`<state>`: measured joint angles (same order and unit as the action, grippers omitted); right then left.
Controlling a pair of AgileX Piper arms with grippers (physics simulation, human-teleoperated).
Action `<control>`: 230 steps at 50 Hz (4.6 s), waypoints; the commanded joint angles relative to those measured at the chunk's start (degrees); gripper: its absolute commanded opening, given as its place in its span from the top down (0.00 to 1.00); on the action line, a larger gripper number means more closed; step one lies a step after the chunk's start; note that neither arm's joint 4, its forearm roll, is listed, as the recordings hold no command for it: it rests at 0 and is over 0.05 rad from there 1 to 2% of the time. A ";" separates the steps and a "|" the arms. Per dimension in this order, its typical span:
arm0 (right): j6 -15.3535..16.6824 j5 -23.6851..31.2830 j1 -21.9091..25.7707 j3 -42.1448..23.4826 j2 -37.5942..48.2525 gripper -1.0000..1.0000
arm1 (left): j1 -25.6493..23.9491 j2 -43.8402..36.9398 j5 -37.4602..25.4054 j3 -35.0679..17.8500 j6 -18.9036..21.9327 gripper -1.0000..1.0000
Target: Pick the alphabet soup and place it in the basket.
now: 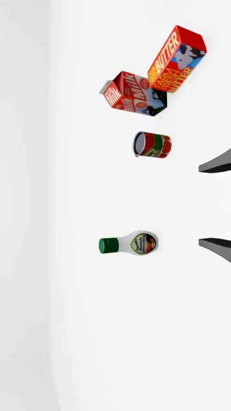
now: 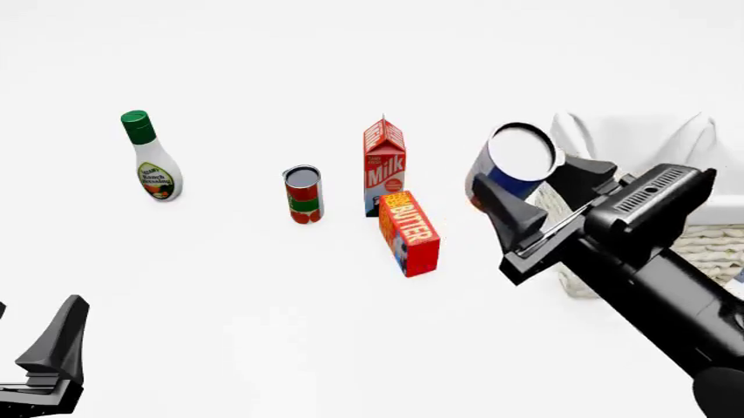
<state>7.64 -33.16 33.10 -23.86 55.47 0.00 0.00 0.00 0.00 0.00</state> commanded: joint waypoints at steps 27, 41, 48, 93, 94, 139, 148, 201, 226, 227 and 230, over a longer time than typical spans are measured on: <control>1.46 15.97 -16.53 -2.90 -16.91 1.00 | 0.00 0.00 0.00 0.00 0.00 0.00; 1.91 19.96 -22.72 -2.97 -20.79 1.00 | 0.00 0.00 0.00 0.00 0.00 0.00; 1.68 20.68 -25.98 -2.83 -21.50 1.00 | 0.00 0.00 0.00 0.00 0.00 0.00; 3.34 23.86 -35.04 -12.09 -12.01 1.00 | 0.00 0.00 0.00 0.00 0.00 0.00; 3.09 23.91 -35.19 -12.16 -11.54 1.00 | 0.00 0.00 0.00 0.00 0.00 0.00; 1.93 34.15 -40.46 -23.29 4.89 1.00 | 0.00 0.00 0.00 0.00 0.00 0.00; 4.24 36.69 -40.47 -25.86 6.62 1.00 | 0.00 0.00 0.00 0.00 0.00 0.00; 10.44 40.22 -45.31 -31.42 18.16 1.00 | 0.00 0.00 0.00 0.00 0.00 0.00; 12.44 41.24 -45.78 -34.18 23.44 1.00 | 0.00 0.00 0.00 0.00 0.00 0.00; 12.52 41.44 -45.71 -34.39 23.57 1.00 | 0.00 0.00 0.00 0.00 0.00 0.00; 12.53 42.26 -45.25 -35.08 23.84 1.00 | 0.00 0.00 0.00 0.00 0.00 0.00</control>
<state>20.83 7.98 -12.46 -56.81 78.04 0.00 0.00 0.00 0.00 0.00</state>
